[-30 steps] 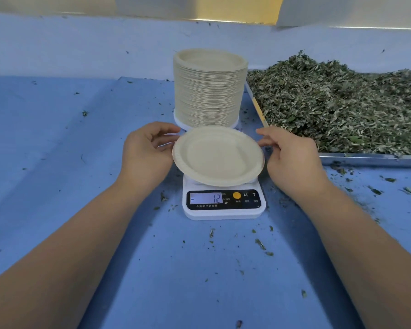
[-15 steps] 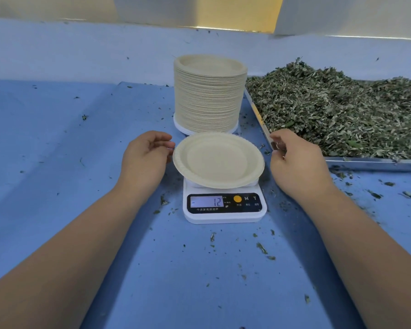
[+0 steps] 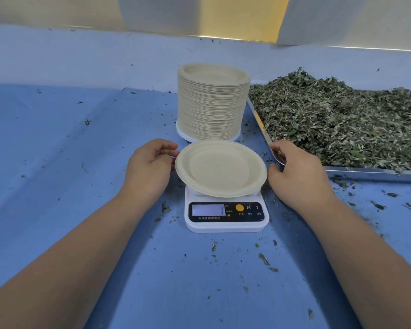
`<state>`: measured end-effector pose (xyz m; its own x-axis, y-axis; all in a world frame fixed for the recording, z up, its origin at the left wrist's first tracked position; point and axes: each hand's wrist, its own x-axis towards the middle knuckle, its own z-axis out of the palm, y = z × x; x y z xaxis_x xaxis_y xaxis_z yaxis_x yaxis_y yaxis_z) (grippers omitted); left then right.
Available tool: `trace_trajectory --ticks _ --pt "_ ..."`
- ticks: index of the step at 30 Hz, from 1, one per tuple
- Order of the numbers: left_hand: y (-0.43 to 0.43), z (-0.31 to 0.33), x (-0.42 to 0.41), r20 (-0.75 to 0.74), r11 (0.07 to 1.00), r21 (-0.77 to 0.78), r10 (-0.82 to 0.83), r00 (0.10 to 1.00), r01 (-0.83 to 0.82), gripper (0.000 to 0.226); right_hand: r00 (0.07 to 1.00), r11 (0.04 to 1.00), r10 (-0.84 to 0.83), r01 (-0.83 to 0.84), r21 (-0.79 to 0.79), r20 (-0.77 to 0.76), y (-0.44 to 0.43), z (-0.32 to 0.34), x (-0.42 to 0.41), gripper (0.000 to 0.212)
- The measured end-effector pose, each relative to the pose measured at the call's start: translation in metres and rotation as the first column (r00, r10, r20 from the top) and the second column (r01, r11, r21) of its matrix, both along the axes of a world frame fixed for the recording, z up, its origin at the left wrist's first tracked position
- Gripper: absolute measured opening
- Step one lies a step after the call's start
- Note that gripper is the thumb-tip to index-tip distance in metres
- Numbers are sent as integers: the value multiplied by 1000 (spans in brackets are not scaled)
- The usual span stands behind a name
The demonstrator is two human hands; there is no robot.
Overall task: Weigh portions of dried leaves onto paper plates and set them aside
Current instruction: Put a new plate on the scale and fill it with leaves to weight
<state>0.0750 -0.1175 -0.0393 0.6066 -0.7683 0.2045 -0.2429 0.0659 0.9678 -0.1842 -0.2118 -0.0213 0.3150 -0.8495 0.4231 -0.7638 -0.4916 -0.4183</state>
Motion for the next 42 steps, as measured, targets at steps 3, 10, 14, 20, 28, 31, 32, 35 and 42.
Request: trace_trajectory --ticks 3,10,14,20,28,31,32,35,42 --pt "0 2 -1 -36 999 -36 -13 999 12 30 1000 1000 -1 1 -14 18 1 1 1 42" --pt "1 2 -3 -110 987 -67 -152 982 146 30 1000 1000 7 -7 -20 27 -4 -2 -2 34" --pt "1 4 -4 -110 985 -66 -166 980 159 37 999 999 2 0 -35 54 -5 -3 -3 32" --pt "-3 2 -1 -156 987 -32 -160 975 157 30 1000 998 -17 17 -58 4 -12 6 -5 32" --pt "-5 -1 -1 -116 989 15 -145 983 147 30 932 952 -241 173 -250 -271 -66 48 -12 67" --pt "-8 -1 1 -150 991 17 -129 980 133 28 841 956 -292 266 -123 -456 -87 50 -11 72" --pt "-8 -1 1 -156 991 16 -126 980 130 28 817 959 -270 278 -62 -510 -90 48 -10 74" --pt "-8 -1 1 -165 992 11 -124 978 128 29 794 967 -223 253 -25 -566 -92 41 -9 70" --pt "-4 2 -3 -192 992 -4 -126 973 128 32 778 971 -239 192 -143 -581 -89 49 -13 52"
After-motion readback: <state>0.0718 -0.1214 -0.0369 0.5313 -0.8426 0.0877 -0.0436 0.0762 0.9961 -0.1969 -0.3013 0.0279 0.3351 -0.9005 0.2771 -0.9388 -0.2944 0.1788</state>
